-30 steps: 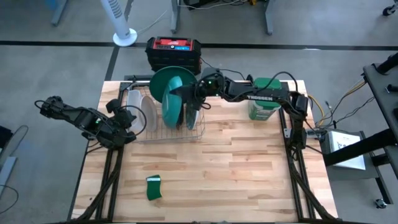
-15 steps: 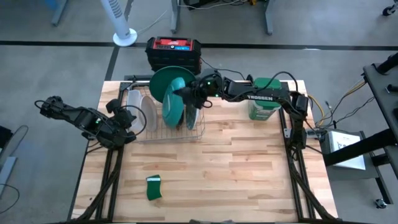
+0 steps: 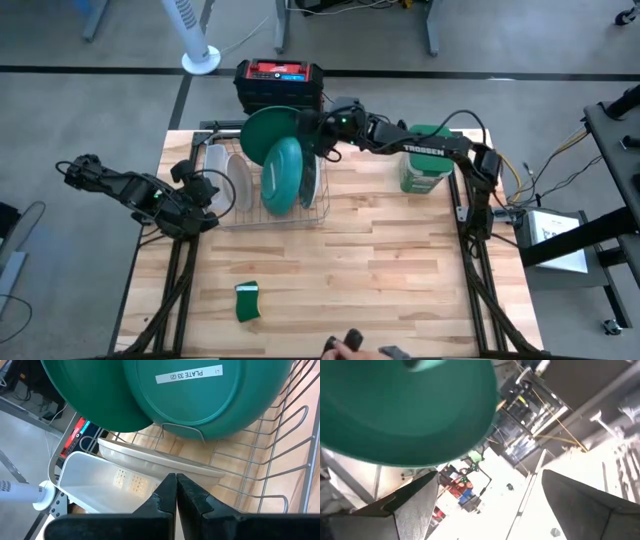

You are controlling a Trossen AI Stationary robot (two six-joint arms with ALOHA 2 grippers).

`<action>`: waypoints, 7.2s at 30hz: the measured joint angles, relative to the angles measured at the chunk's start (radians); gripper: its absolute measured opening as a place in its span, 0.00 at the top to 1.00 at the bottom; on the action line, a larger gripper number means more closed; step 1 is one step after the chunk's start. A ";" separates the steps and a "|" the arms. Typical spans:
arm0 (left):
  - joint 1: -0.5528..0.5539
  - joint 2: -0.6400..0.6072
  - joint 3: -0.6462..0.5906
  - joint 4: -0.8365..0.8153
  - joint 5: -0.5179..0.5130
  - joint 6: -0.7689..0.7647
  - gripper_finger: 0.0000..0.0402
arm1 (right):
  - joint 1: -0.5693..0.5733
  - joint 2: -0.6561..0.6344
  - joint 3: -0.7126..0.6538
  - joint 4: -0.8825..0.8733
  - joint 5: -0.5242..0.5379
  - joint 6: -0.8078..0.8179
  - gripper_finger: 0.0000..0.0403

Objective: Sort dishes
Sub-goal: Put the light blue plate on the dish rack

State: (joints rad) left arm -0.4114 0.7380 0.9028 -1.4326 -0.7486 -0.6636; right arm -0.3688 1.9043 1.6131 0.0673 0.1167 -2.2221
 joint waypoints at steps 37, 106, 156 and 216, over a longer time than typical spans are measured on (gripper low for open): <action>0.000 0.005 0.000 0.070 -0.003 0.001 1.00 | 0.101 -0.028 0.000 -0.315 -0.013 1.032 0.46; 0.000 0.039 0.000 0.105 -0.003 0.049 1.00 | 0.142 0.010 0.002 -0.310 0.050 0.874 0.50; 0.000 0.079 0.000 0.109 -0.007 0.052 1.00 | 0.148 -0.018 0.000 0.066 -0.195 0.721 1.00; 0.000 0.069 0.006 0.149 -0.177 0.042 1.00 | 0.098 -0.014 0.002 0.152 -0.773 0.596 1.00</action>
State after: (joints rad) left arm -0.4114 0.8065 0.9090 -1.2841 -0.9256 -0.6218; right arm -0.2703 1.8900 1.6146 0.2195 -0.6563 -1.6264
